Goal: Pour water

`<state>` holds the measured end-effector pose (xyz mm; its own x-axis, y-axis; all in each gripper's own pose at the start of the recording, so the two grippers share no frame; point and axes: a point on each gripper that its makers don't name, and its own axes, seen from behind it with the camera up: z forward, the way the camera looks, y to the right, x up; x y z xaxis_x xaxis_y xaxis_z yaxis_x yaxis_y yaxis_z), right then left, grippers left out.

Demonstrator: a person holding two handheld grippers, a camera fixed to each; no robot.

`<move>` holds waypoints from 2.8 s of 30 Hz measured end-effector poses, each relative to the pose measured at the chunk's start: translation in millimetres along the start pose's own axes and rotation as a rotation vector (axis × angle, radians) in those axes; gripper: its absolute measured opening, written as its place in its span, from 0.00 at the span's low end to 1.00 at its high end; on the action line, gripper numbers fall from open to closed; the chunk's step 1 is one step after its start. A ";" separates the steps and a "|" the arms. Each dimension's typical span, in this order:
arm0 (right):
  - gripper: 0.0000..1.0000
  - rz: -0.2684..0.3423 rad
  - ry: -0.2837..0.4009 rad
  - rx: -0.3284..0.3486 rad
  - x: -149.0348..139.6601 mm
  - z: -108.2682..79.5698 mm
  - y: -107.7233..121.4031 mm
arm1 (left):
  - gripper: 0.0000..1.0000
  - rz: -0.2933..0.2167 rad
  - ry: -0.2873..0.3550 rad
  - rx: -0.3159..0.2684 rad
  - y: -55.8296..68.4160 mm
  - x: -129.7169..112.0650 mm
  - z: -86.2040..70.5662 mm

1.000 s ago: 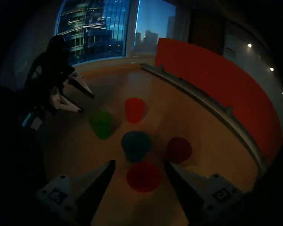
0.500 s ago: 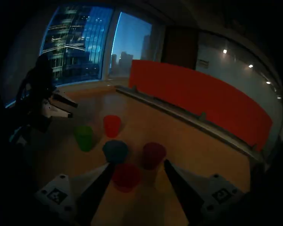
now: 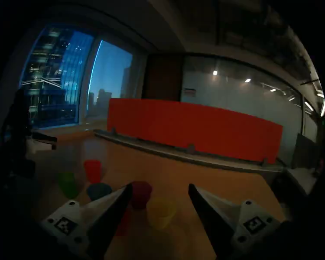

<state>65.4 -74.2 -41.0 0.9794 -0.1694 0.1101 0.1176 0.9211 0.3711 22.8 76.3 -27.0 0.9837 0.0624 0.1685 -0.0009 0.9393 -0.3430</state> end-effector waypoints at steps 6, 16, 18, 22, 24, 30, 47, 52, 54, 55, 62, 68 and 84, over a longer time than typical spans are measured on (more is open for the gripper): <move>1.00 0.058 0.072 -0.119 8.9 -4.7 24.1 | 0.87 -0.003 0.055 0.057 -8.3 11.2 -6.0; 1.00 0.133 0.145 -0.255 6.5 -16.3 52.7 | 0.87 -0.014 0.139 0.093 -9.5 28.1 -15.1; 1.00 0.138 0.142 -0.257 6.0 -16.8 54.7 | 0.87 -0.015 0.147 0.088 -8.9 29.7 -15.0; 1.00 0.129 0.152 -0.266 8.7 -18.1 57.0 | 0.87 -0.020 0.152 0.099 -13.9 32.1 -15.2; 1.00 0.118 0.158 -0.269 8.2 -18.5 56.8 | 0.87 -0.019 0.160 0.105 -16.3 34.1 -15.1; 1.00 0.106 0.160 -0.288 -5.1 -15.8 57.2 | 0.87 -0.015 0.172 0.120 -19.9 30.3 -11.2; 1.00 0.137 0.178 -0.317 -33.4 -14.0 59.0 | 0.87 -0.084 0.205 0.290 -51.2 2.2 -10.5; 1.00 0.131 0.195 -0.321 -28.9 -14.5 57.4 | 0.87 -0.099 0.222 0.341 -59.4 1.9 -11.4; 1.00 0.130 0.199 -0.317 -26.4 -13.8 55.2 | 0.87 -0.105 0.222 0.358 -61.5 0.8 -11.4; 1.00 0.129 0.199 -0.312 -25.7 -13.0 53.6 | 0.87 -0.106 0.225 0.365 -62.2 1.0 -11.6; 1.00 0.115 0.194 -0.302 -18.9 -8.5 49.7 | 0.87 -0.111 0.248 0.404 -67.6 1.2 -13.4; 1.00 0.117 0.198 -0.304 -14.4 -7.4 51.3 | 0.87 -0.104 0.246 0.399 -67.0 -4.0 -10.6; 1.00 0.122 0.185 -0.306 -12.9 -6.9 51.8 | 0.87 -0.089 0.237 0.381 -80.6 -26.5 0.4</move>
<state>60.0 -21.9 -29.6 0.9990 -0.0111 -0.0424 0.0141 0.9974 0.0702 -3.3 -0.9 -3.5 0.9969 -0.0616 -0.0496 0.0634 0.9974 0.0346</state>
